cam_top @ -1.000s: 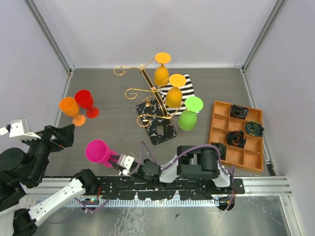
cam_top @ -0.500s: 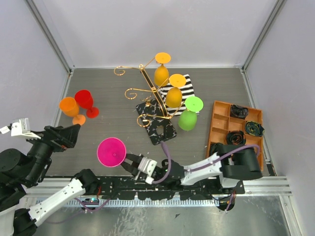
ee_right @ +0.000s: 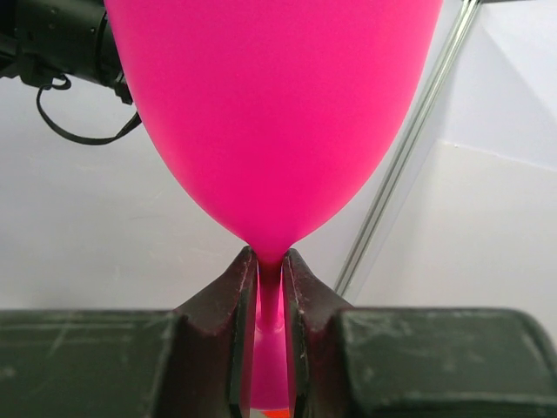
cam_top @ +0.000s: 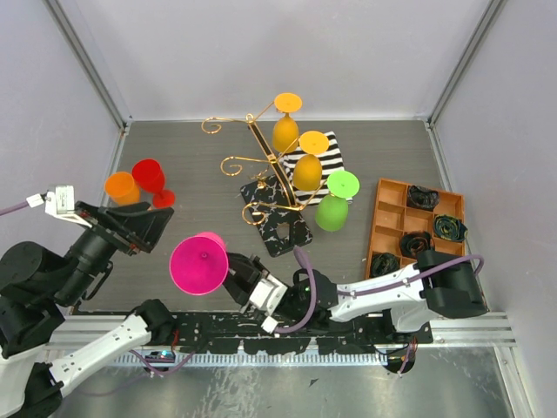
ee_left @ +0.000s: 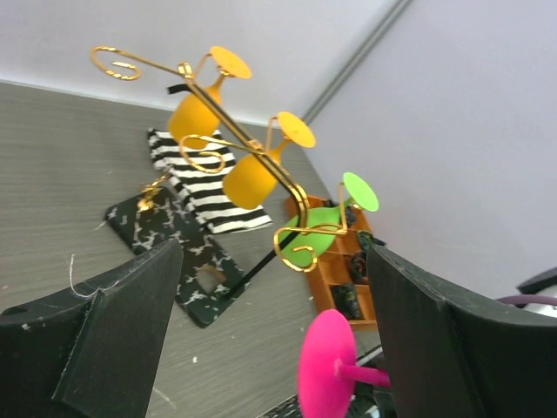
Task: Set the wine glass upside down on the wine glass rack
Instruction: Pick up the wine glass at the corner of the board.
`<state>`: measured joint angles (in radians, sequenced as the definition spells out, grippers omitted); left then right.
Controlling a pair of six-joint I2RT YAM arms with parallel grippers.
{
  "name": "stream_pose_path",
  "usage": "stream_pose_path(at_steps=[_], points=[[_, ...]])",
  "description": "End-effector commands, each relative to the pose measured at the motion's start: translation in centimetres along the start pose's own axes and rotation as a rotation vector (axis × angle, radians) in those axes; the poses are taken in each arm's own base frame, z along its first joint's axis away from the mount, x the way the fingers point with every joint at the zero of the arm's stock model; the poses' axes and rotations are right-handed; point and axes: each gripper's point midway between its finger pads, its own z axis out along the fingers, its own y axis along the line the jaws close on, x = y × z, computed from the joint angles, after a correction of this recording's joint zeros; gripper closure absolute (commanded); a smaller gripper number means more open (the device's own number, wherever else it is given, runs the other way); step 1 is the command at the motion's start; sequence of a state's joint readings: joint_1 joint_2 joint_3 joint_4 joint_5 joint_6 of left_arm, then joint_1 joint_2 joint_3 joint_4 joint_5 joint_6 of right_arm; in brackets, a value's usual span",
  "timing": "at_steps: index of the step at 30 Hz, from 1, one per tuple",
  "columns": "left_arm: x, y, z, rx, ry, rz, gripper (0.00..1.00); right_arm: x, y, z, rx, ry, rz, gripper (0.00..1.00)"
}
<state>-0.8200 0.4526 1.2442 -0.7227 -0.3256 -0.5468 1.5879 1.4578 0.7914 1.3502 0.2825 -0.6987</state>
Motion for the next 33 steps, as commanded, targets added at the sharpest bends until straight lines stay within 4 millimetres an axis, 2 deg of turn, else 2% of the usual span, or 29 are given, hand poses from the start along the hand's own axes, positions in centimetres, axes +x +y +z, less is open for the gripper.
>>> stream_pose_path(at_steps=[1,5,12,14,24,33], points=[[-1.0,-3.2,0.6,0.139,-0.026,-0.062,0.07,-4.0,-2.8,2.1,0.066,-0.122,-0.044,0.99],[-0.4,-3.4,1.2,0.145,-0.01,-0.074,0.07,-5.3,-3.7,2.7,0.097,-0.169,-0.065,0.99],[0.6,-4.7,1.8,0.207,0.013,-0.141,0.12,-6.2,-4.8,3.5,0.144,-0.207,-0.083,0.99],[0.8,-5.2,1.9,0.236,0.015,-0.167,0.18,-6.7,-5.0,3.6,0.162,-0.228,-0.082,0.99],[2.6,-6.5,2.8,0.301,0.065,-0.251,0.26,-7.9,-6.1,4.0,0.221,-0.282,-0.103,0.99],[2.5,-6.9,2.6,0.326,0.063,-0.264,0.41,-7.5,-6.6,4.2,0.237,-0.278,-0.138,0.99]])
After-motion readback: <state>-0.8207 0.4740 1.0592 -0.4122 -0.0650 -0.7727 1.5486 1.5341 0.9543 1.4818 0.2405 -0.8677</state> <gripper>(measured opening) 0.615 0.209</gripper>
